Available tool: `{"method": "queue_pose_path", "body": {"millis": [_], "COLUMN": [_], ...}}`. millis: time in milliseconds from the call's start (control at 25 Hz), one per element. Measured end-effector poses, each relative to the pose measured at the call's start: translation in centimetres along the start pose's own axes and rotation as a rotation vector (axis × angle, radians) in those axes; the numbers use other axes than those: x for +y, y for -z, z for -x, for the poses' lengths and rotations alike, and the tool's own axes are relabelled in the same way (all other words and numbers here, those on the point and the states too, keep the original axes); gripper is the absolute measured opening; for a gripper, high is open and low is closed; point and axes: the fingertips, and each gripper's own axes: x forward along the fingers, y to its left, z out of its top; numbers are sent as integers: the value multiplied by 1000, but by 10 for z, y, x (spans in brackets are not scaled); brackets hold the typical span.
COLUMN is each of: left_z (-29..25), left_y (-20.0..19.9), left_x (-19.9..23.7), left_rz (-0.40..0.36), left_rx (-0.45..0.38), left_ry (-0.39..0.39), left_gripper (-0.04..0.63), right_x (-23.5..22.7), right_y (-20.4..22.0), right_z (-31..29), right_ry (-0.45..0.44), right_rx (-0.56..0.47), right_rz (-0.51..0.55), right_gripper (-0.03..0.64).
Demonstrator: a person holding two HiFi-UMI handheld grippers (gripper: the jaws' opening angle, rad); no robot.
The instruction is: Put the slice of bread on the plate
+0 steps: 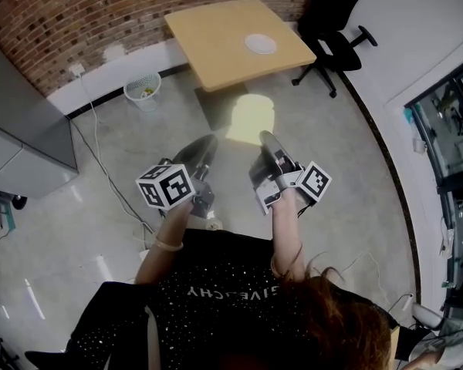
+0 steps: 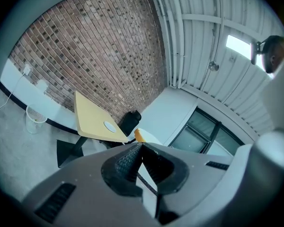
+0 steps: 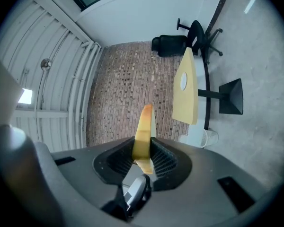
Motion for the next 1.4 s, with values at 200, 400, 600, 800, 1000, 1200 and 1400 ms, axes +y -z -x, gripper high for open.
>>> {"method": "queue_pose_path", "body": {"millis": [200,400,600,800,1000,1200,1400], "left_z": [-5,-21,-48,-83,-128,-165,-193], "left_y": [2,7,5,-8,-26,-39,-59], "left_x": [5,5,16,36,46,59,75], "left_rz": [2,-1,24,28,39,62,77], "left_rx": [21,52,87,105,106,120,121], "left_ry": [-5,14,41,59,76,76,67], "left_gripper": [11,11,11,11,11,11,11], "right_x": [-5,-12,-27,-42,-47,-59,-62], "right_y": [-2,-5,-24,-44,-79,-109,-129], "right_z": [2,1,-20,-49,-75,-100,-132], "right_ry": [0,-4,5,12,16,41,52], "right_rx": [-14,-28,-50,-63,-77,-87,-80], "right_rz": [-13,-32,-51,-47,-32,-42,-45], "right_gripper": [98,98,98,98,98,98,98]}}
